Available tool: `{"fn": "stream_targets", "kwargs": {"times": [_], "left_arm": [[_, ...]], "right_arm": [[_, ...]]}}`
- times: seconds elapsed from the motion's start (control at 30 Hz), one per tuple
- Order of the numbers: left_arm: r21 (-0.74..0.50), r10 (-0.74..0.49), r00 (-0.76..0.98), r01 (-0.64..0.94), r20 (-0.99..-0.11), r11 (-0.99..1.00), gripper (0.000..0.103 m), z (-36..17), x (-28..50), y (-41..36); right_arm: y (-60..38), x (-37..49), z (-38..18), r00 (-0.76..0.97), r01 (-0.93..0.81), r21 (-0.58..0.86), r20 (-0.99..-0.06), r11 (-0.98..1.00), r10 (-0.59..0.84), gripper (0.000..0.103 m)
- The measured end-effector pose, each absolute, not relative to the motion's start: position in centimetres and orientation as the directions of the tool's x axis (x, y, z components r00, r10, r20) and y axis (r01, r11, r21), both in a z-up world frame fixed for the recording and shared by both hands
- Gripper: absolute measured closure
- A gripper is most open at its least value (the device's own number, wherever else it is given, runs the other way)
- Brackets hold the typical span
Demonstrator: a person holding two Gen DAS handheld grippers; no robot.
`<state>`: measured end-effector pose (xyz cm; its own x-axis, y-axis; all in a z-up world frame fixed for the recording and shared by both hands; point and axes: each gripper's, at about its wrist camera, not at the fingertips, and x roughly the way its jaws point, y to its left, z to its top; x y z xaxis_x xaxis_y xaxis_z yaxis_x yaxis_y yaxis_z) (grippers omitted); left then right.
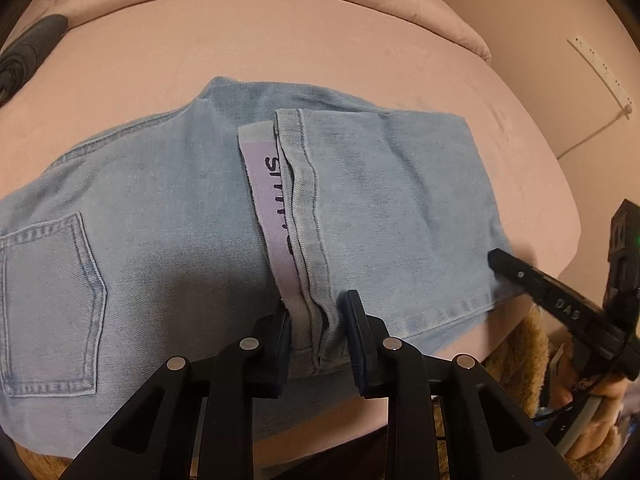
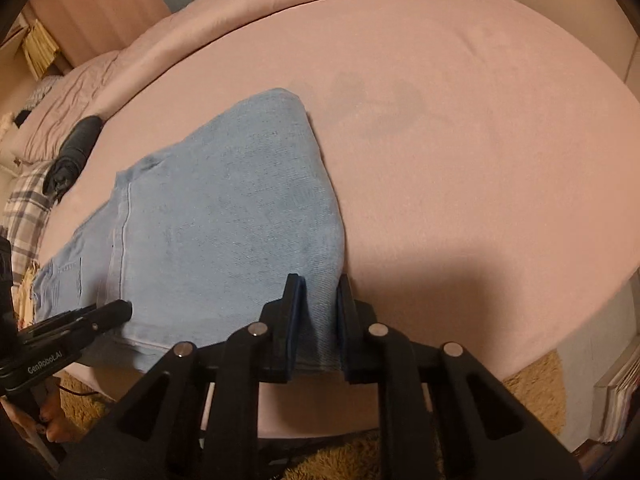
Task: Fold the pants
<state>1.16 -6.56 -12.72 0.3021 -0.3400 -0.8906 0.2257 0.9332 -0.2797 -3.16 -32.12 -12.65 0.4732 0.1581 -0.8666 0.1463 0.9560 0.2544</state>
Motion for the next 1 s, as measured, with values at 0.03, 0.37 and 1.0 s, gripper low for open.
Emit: {"fn": "stream_targets", "kwargs": {"times": [0.03, 0.37, 1.0], "left_arm": [[-0.276, -0.336, 0.303, 0.225, -0.892, 0.934, 0.076, -12.7, 1.2, -6.6], [-0.247, -0.313, 0.332, 0.226, -0.89, 0.942, 0.075, -12.7, 1.2, -8.2], [-0.263, -0.325, 0.332, 0.219, -0.885, 0.94, 0.071, -12.9, 1.1, -7.5]], "right_arm": [[-32.3, -3.1, -12.5, 0.472, 0.149, 0.263, -0.866, 0.953, 0.165, 0.087], [-32.6, -2.9, -12.8, 0.457, 0.154, 0.242, -0.877, 0.958, 0.148, 0.085], [-31.5, -2.1, -13.0, 0.442, 0.15, 0.193, -0.89, 0.97, 0.109, 0.083]]}}
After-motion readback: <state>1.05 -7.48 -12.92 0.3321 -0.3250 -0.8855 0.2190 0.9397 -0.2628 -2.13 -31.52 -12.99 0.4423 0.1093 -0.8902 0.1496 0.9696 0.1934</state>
